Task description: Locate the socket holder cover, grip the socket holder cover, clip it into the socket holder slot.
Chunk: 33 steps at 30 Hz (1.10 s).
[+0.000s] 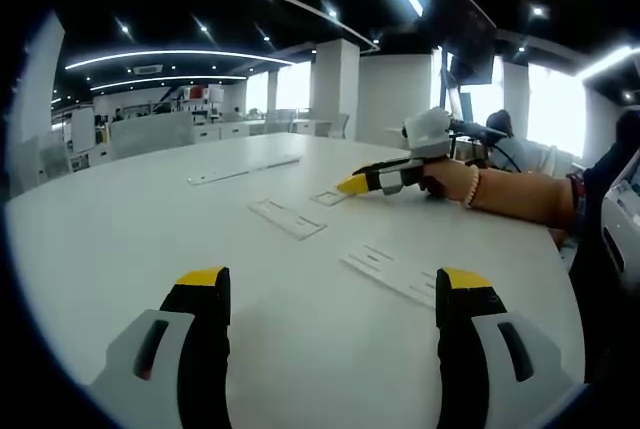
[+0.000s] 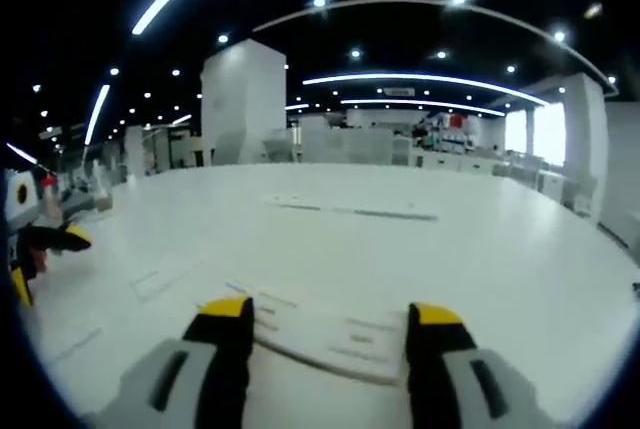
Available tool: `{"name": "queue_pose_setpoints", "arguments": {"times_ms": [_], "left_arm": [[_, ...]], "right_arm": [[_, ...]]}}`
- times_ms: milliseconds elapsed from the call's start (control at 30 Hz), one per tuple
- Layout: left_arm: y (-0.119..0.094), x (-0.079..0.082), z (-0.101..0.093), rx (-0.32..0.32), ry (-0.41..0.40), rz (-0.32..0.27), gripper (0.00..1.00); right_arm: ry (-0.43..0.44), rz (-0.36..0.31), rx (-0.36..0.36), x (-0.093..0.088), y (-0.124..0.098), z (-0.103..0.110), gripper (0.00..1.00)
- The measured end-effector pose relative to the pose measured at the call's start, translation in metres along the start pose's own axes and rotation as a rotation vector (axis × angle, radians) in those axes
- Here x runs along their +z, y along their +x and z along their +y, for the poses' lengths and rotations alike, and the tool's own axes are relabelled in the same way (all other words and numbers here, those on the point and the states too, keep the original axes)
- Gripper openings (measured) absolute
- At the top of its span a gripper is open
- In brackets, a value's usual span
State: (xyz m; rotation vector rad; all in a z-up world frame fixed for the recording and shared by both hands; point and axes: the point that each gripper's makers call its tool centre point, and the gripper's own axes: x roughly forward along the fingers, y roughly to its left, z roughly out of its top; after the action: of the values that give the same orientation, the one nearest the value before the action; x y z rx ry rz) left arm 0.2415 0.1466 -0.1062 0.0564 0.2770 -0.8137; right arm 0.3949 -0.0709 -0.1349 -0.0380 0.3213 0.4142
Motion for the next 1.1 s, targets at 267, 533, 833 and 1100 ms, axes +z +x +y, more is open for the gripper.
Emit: {"name": "queue_pose_setpoints", "arguments": {"times_ms": [267, 533, 833, 1100], "left_arm": [[0.000, 0.000, 0.000, 0.000, 0.001, 0.000, 0.83], [0.000, 0.001, 0.001, -0.002, 0.002, -0.002, 0.83], [0.000, 0.001, 0.003, -0.001, 0.002, -0.002, 0.84], [0.001, 0.000, 0.003, -0.001, 0.000, 0.000, 0.83]], "right_arm": [[0.001, 0.001, 0.005, 0.001, 0.001, 0.002, 0.63], [-0.006, 0.001, 0.011, 0.002, 0.002, 0.006, 0.63], [-0.014, 0.005, 0.012, 0.002, 0.002, 0.005, 0.62], [0.006, -0.025, 0.012, 0.012, -0.007, -0.003, 0.61]]}}
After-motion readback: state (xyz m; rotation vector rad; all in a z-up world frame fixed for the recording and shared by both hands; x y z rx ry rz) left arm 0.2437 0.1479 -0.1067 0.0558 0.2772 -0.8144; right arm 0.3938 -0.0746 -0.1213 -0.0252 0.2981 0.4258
